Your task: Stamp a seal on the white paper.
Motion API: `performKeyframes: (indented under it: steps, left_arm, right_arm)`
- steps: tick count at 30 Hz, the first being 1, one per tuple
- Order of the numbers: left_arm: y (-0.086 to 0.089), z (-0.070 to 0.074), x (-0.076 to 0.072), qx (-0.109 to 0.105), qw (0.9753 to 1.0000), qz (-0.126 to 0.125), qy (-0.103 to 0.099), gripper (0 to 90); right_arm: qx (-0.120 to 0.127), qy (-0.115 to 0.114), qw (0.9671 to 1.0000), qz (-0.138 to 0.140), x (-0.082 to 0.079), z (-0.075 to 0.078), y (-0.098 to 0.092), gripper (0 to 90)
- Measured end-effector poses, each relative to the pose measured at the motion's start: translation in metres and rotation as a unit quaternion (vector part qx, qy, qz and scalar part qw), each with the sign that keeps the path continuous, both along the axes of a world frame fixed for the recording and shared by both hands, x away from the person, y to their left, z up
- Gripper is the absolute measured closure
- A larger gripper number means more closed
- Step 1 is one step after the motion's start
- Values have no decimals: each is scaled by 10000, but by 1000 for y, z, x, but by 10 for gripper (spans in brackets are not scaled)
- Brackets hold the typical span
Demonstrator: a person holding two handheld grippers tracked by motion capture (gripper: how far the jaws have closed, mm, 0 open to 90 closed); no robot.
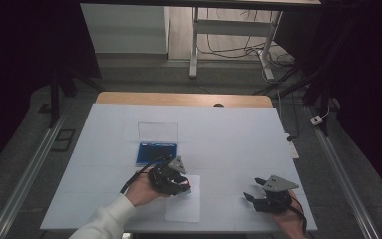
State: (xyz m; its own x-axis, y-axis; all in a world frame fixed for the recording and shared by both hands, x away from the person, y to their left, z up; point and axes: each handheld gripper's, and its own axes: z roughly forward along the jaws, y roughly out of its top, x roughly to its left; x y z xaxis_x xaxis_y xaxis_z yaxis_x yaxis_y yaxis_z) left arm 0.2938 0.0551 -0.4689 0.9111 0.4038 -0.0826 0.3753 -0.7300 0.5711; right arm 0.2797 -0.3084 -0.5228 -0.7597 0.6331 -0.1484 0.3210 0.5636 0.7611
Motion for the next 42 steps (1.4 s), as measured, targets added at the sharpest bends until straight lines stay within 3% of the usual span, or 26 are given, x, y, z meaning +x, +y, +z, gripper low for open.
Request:
performKeyframes:
  steps: [14,42]
  left_arm:
    - [-6,-11,1,173,9998,50,-36,696]
    - [-11,-18,-1,360,9993,1,-54,698]
  right_arm:
    - [-13,12,10000,-2,0,0,-1,313]
    - [-40,17,10000,-5,0,-1,-1,316]
